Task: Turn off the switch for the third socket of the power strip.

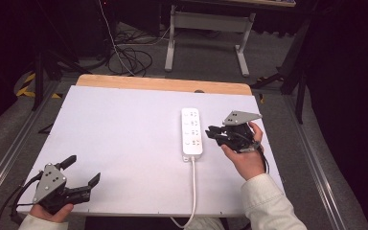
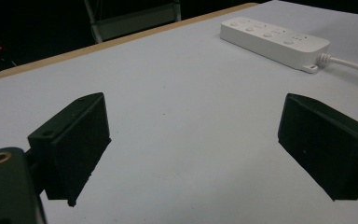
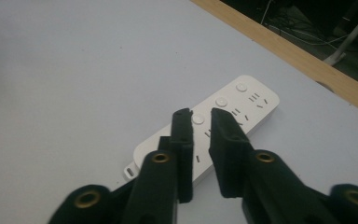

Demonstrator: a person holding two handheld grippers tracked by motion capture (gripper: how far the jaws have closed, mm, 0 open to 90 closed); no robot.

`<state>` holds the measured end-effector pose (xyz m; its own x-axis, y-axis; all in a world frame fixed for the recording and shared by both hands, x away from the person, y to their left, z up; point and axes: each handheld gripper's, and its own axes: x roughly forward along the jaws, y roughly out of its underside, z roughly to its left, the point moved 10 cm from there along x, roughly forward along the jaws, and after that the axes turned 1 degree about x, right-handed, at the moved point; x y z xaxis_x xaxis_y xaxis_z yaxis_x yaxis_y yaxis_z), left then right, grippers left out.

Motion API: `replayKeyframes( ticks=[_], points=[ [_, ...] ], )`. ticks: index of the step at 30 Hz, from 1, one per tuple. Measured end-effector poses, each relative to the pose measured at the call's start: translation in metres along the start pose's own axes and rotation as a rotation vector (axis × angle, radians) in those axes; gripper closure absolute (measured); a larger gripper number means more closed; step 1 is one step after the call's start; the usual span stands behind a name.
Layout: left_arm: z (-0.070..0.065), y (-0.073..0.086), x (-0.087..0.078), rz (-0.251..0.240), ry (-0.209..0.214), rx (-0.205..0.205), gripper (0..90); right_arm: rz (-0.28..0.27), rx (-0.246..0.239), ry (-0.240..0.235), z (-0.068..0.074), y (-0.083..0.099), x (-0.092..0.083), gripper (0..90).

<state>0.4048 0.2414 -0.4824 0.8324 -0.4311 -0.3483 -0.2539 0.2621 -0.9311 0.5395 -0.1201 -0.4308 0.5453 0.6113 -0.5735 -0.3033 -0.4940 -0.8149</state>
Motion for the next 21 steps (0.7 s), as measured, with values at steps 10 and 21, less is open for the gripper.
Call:
replayKeyframes(
  ticks=[10, 21],
  points=[
    [0.0, 0.0, 0.0, -0.001, 0.009, -0.002, 9.4, 0.037, -0.008, 0.005, -0.009, -0.014, 0.029, 90.0],
    [0.0, -0.001, -0.001, -0.006, 0.01, -0.002, 9.4, 0.046, 0.047, 0.027, -0.025, -0.019, 0.065, 90.0]
  ],
)
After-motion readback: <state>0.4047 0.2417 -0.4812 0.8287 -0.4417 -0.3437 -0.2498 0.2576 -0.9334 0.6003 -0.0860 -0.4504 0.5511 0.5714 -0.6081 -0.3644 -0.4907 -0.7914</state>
